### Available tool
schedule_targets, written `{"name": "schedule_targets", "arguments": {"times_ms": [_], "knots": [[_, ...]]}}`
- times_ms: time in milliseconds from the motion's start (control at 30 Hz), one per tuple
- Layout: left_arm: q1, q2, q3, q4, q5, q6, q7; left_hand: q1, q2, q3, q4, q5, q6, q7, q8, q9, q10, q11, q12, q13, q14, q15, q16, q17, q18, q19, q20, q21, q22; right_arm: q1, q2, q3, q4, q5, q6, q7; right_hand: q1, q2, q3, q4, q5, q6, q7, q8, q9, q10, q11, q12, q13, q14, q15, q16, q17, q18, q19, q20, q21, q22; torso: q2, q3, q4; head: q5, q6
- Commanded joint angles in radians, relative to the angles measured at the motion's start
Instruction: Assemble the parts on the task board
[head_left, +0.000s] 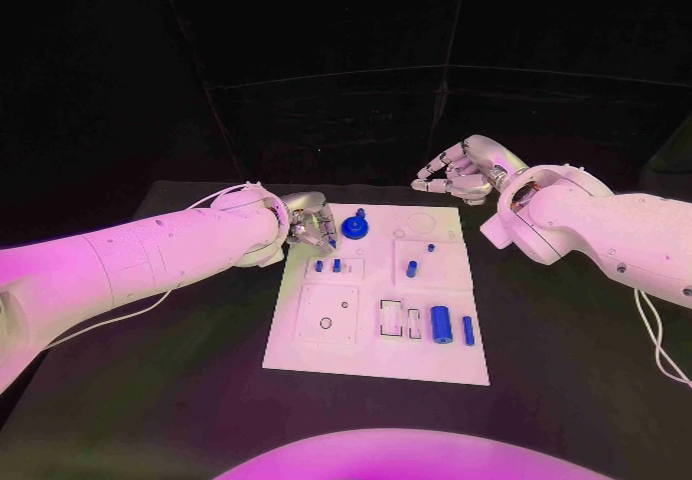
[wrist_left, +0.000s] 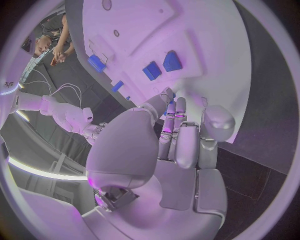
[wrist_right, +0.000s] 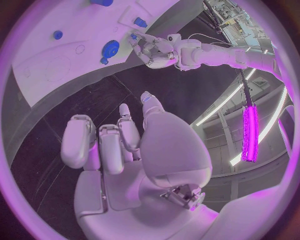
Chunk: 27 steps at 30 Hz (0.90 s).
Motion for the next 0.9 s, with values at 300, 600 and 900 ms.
{"name": "schedule_targets", "arguments": {"times_ms": [300, 600, 900], "knots": [[-0.001, 0.008, 0.000, -0.001, 0.005, 0.023, 0.000, -0.012, -0.001, 0.004, 0.001, -0.003, 0.008, 0.000, -0.007, -0.001, 0.006, 0.001, -0.005, -0.001, 0.015, -0.007, -0.005, -0.004, -0.015, 0.004, 0.002, -0.004, -0.003, 0.002, 0.001, 0.001, 0.000, 0.002, 0.002, 0.005, -0.002, 0.010, -0.006, -0.001, 0.006, -0.008, 0.001, 0.002, -0.001, -0.002, -0.001, 0.000, 0.001, 0.060, -0.006, -0.005, 0.039, -0.004, -0.007, 0.000, -0.006, 0.001, 0.000, 0.0002, 0.0000, -0.002, -0.004], [-0.001, 0.011, -0.001, -0.012, 0.005, 0.025, -0.001, -0.015, -0.005, 0.004, 0.001, -0.003, 0.006, 0.001, -0.012, -0.003, 0.006, 0.002, -0.010, -0.004, 0.014, -0.007, -0.005, -0.006, -0.015, 0.002, 0.003, -0.006, -0.004, 0.002, 0.001, 0.001, 0.000, 0.002, 0.003, 0.004, -0.002, 0.010, -0.006, -0.001, 0.006, -0.008, 0.001, 0.002, -0.001, -0.002, -0.001, 0.000, 0.001, 0.060, -0.006, -0.005, 0.039, -0.004, -0.007, 0.000, -0.006, 0.001, 0.000, 0.0006, -0.0002, -0.001, -0.004], [-0.002, 0.014, -0.002, -0.019, 0.005, 0.035, -0.012, -0.018, -0.020, 0.004, -0.006, -0.003, -0.016, 0.014, -0.036, -0.007, -0.003, 0.011, -0.026, -0.013, 0.012, 0.000, -0.006, -0.011, -0.015, -0.001, 0.007, -0.010, -0.006, 0.002, 0.000, 0.001, 0.001, 0.002, 0.003, 0.002, -0.002, 0.010, -0.008, 0.000, 0.007, -0.009, 0.001, 0.003, -0.002, -0.004, -0.001, -0.002, -0.002, 0.060, -0.006, -0.006, 0.038, -0.004, -0.008, 0.000, -0.007, -0.001, -0.001, -0.0002, -0.0003, -0.001, -0.005]]}}
